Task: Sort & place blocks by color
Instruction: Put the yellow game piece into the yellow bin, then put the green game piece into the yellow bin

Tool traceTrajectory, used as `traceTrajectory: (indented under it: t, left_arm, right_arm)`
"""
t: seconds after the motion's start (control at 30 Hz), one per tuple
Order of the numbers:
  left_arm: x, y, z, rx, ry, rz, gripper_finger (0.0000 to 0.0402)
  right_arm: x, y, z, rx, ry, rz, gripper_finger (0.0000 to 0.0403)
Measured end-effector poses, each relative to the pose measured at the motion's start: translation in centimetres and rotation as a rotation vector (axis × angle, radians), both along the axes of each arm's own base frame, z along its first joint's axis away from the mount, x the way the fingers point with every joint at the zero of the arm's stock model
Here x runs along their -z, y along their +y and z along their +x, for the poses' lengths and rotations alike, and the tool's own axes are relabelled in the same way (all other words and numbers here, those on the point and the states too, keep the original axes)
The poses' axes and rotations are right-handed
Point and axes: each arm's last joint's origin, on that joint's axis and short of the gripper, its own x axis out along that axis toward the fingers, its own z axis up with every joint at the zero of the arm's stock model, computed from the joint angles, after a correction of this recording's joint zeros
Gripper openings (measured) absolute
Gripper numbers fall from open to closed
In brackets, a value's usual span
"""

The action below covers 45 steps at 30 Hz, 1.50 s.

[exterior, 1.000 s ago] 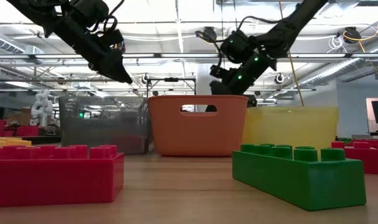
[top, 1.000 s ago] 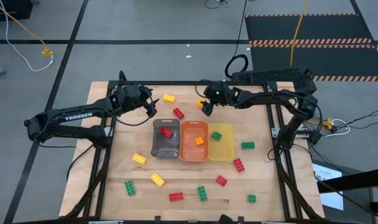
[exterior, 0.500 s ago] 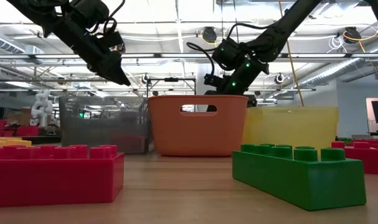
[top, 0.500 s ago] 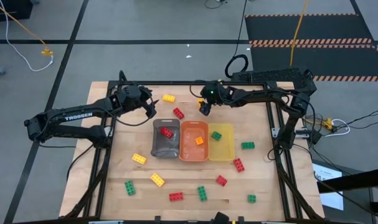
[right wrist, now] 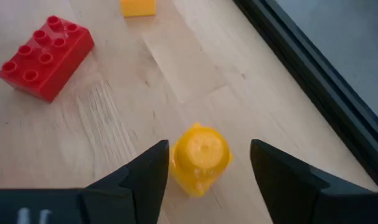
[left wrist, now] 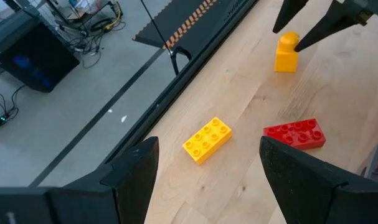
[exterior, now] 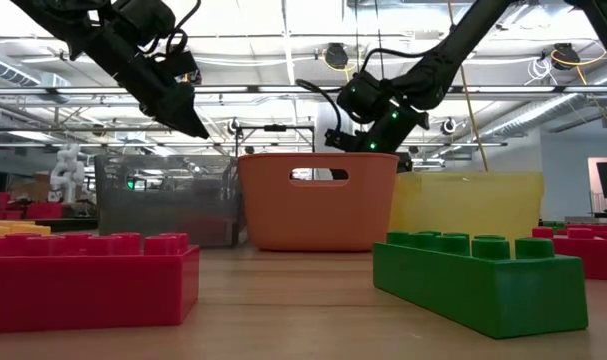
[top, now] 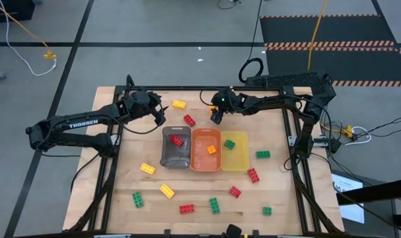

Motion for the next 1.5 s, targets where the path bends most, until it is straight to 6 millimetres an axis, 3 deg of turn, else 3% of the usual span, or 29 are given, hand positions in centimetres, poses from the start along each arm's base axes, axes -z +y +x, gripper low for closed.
traceTrajectory:
  t: [0.53, 0.63, 0.87, 1.03, 1.3, 1.5]
  left_arm:
    - [0.0, 0.0, 0.0, 0.001, 0.006, -0.002, 0.0278]
    - [0.1, 0.0, 0.0, 0.001, 0.006, -0.002, 0.0278]
    - [0.1, 0.0, 0.0, 0.001, 0.007, -0.002, 0.0278]
    - [0.1, 0.0, 0.0, 0.001, 0.007, -0.002, 0.0278]
    - [0.1, 0.0, 0.0, 0.002, 0.006, -0.003, 0.0278]
    - [0.1, -0.2, 0.1, 0.012, 0.006, -0.003, 0.0278]
  right_arm:
    - [-0.1, 0.0, 0.0, -0.072, 0.032, -0.056, 0.0017]
    - [-1.4, 0.2, -0.1, -0.08, -0.001, -0.082, 0.0]
    - [-5.0, 0.9, -1.1, -0.083, -0.057, -0.11, 0.002]
    - [-6.7, 1.5, -2.2, -0.104, -0.062, -0.072, 0.0065]
    - [-6.5, 2.4, -3.7, -0.036, 0.0, 0.133, 0.0186]
    - [-6.1, 3.4, -5.6, -0.014, 0.174, 0.236, 0.0234]
